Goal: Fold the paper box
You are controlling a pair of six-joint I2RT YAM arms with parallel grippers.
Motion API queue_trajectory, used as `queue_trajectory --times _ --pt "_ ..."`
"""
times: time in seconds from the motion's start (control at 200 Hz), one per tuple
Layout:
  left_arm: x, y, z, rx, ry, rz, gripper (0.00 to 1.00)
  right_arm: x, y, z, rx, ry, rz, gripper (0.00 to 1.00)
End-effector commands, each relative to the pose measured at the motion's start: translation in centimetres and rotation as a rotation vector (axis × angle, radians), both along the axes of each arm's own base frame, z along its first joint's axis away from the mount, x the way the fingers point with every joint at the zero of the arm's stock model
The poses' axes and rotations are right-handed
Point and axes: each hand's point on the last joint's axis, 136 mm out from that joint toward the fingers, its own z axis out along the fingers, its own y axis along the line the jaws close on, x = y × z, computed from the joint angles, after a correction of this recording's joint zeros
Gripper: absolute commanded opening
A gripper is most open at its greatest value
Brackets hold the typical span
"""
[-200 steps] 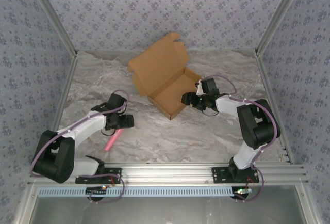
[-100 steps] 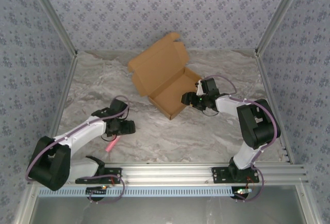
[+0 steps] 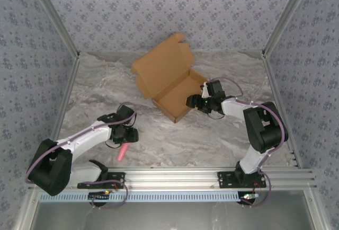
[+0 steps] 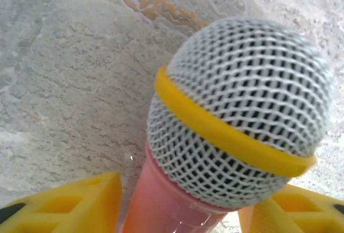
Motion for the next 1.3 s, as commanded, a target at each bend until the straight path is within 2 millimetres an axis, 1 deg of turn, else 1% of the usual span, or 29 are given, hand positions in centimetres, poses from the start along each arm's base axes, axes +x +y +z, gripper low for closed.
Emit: queue_trajectory --times 0.0,0.125,0.2,0.275,0.475,0.575,0.81,0.919,1.069,1.189,1.294 --pt "0.4 -0.5 0.9 -0.011 -0.022 -0.019 0.52 0.2 -0.2 0.8 0.004 -0.026 0.008 0.65" --pt "1.4 -1.4 1.3 -0.044 -0.049 -0.024 0.49 0.3 -0.1 1.0 0.010 -0.026 0.008 0.65" --pt "1.4 -2.0 1.3 -0.063 -0.045 -0.034 0.50 0.4 -0.1 1.3 0.004 -0.031 0.011 0.65" --pt "1.1 -2.0 1.3 -0.055 -0.037 -0.048 0.52 0.3 -0.3 1.6 -0.003 -0.035 0.011 0.65" --pt "-0.3 -1.1 0.9 -0.013 -0.010 -0.062 0.61 0.4 -0.6 1.7 -0.007 -0.037 0.001 0.65" --pt "-0.8 -1.0 0.7 0.018 -0.011 -0.073 0.61 0.5 -0.6 1.7 -0.007 -0.037 -0.001 0.65" --pt "-1.7 -1.1 -0.2 0.036 0.016 -0.087 0.47 0.4 -0.7 1.6 -0.010 -0.037 -0.003 0.65" --pt "-1.5 -1.2 -0.1 0.032 0.004 -0.093 0.40 0.3 -0.6 1.4 -0.008 -0.033 -0.003 0.65" --pt "-0.9 -2.1 0.2 0.008 -0.029 -0.141 0.33 0.3 -0.7 1.4 -0.009 -0.033 -0.003 0.65" --pt "0.0 -2.6 1.4 0.004 -0.067 -0.173 0.28 0.3 -0.8 2.0 -0.033 -0.045 0.017 0.65" --pt "1.4 -3.4 3.5 -0.011 -0.126 -0.200 0.27 0.3 -1.2 2.7 -0.069 -0.060 0.029 0.67"
